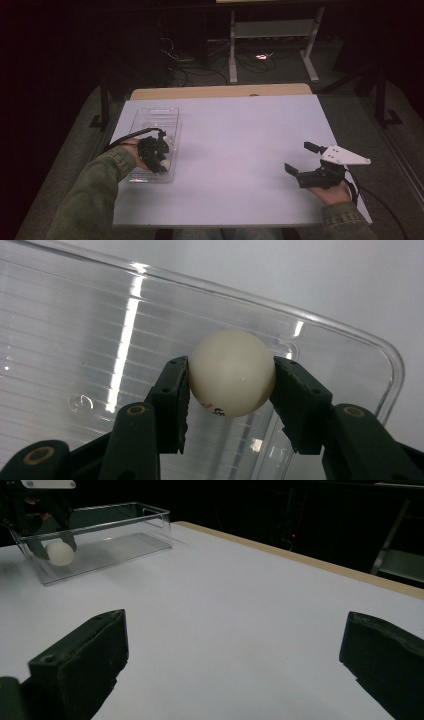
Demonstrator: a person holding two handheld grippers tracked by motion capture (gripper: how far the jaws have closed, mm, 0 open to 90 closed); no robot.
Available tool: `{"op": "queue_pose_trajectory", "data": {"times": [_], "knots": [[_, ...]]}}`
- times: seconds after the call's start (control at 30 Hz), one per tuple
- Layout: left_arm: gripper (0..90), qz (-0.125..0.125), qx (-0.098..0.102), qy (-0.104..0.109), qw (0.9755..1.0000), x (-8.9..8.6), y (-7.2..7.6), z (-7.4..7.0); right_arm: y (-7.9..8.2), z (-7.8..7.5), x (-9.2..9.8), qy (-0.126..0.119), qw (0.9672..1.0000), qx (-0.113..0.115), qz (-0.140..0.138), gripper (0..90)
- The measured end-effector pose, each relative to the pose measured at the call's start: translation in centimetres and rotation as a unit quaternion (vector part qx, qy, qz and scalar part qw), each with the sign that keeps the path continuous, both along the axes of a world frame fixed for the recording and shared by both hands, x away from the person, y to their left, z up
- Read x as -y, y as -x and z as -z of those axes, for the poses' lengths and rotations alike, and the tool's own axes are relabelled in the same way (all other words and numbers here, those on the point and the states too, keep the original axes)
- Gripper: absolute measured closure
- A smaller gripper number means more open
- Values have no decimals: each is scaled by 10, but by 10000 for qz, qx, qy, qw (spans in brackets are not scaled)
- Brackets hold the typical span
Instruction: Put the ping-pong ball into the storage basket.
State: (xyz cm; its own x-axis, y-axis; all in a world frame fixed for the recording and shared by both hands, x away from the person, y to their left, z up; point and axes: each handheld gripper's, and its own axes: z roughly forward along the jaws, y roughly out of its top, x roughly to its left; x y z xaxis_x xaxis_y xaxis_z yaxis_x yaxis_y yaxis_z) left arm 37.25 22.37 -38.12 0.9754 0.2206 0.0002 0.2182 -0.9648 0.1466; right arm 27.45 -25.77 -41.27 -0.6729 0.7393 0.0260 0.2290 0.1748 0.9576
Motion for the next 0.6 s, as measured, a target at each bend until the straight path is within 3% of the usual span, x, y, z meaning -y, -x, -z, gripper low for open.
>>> {"op": "queue_pose_trajectory", "data": {"times": [0.23,0.33,0.6], "knots": [[493,-54,37,-17,10000,0,-1,0,0,-1,0,9,10000,24,2,0],[429,-132,115,-43,9998,-2,-1,-1,1,-1,0,2,10000,23,9,0],[373,-280,124,42,9995,-4,-1,-6,0,0,1,-25,10000,6,19,0]]}}
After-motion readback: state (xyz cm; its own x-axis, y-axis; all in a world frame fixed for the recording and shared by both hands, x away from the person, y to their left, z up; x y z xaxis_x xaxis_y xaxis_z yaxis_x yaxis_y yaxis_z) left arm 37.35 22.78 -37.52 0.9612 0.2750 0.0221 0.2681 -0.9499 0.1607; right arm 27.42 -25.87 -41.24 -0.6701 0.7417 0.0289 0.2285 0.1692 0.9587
